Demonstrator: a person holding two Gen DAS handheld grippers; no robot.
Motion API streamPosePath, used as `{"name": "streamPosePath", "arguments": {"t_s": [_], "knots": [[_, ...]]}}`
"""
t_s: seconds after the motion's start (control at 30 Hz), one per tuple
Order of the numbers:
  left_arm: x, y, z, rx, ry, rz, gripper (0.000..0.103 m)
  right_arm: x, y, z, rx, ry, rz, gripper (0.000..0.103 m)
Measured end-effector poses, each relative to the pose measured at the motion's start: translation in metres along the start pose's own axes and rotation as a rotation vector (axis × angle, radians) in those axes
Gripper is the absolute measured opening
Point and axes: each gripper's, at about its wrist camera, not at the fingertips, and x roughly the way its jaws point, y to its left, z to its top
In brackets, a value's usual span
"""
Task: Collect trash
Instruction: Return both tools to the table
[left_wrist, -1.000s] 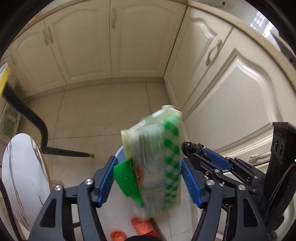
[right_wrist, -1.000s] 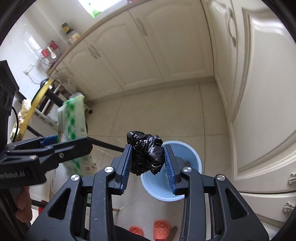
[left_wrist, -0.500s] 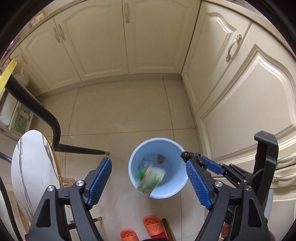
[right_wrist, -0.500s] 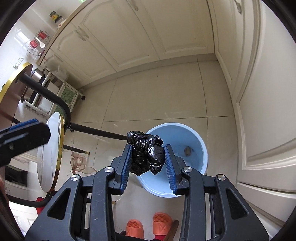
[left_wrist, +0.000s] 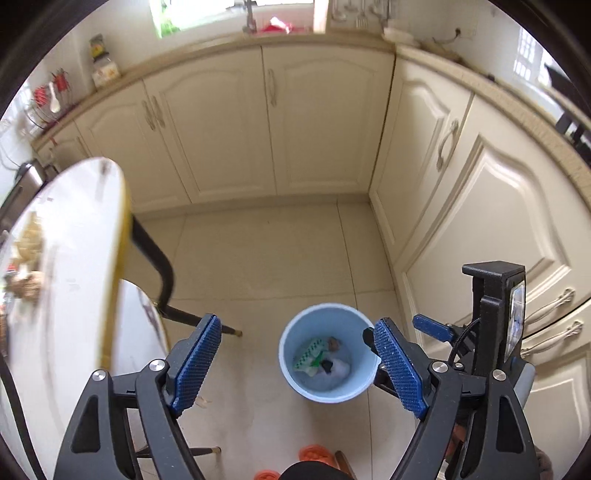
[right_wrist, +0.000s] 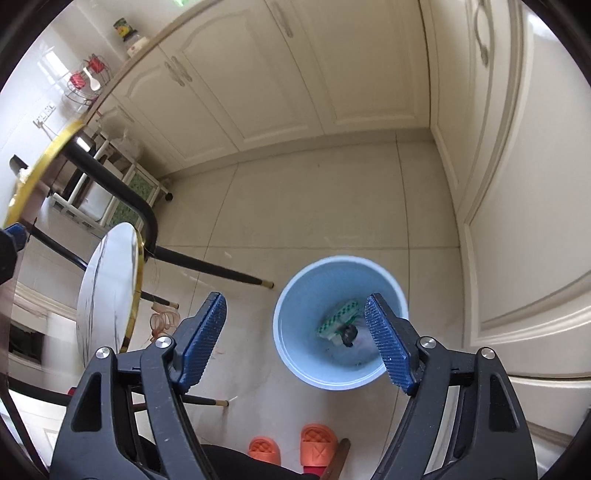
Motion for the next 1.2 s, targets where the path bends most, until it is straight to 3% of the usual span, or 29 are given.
{"name": "streamPosePath", "arguments": {"t_s": [0.13, 0.2, 0.27, 0.33, 0.53, 0.87, 1.1, 1.2], "knots": [[-0.072, 0.006, -0.025, -0.020, -0.133, 0.024, 0.088, -0.061, 0.035, 0.002, -0.045, -0.113, 0.016, 0.077], [-0.110, 0.014, -0.042, -0.036, -0.201, 0.041, 0.098, -0.094, 0.058, 0.000, -0.082, -0.174, 0.025, 0.083], [-0.143, 0.029, -0.063, -0.063, -0.265, 0.077, 0.100, -0.126, 0.084, -0.004, -0.123, -0.240, 0.040, 0.085], [-0.172, 0.044, -0.085, -0.095, -0.308, 0.106, 0.102, -0.152, 0.110, -0.006, -0.160, -0.283, 0.060, 0.093], [-0.252, 0.089, -0.161, -0.208, -0.393, 0.162, 0.102, -0.200, 0.193, -0.023, -0.307, -0.356, 0.108, 0.100], [-0.329, 0.153, -0.265, -0.444, -0.429, 0.302, 0.102, -0.196, 0.306, -0.039, -0.473, -0.349, 0.139, 0.102], [-0.319, 0.182, -0.275, -0.533, -0.374, 0.357, 0.102, -0.148, 0.345, -0.031, -0.540, -0.280, 0.101, 0.102], [-0.294, 0.198, -0.260, -0.546, -0.321, 0.358, 0.102, -0.118, 0.355, -0.021, -0.557, -0.232, 0.101, 0.102]]}}
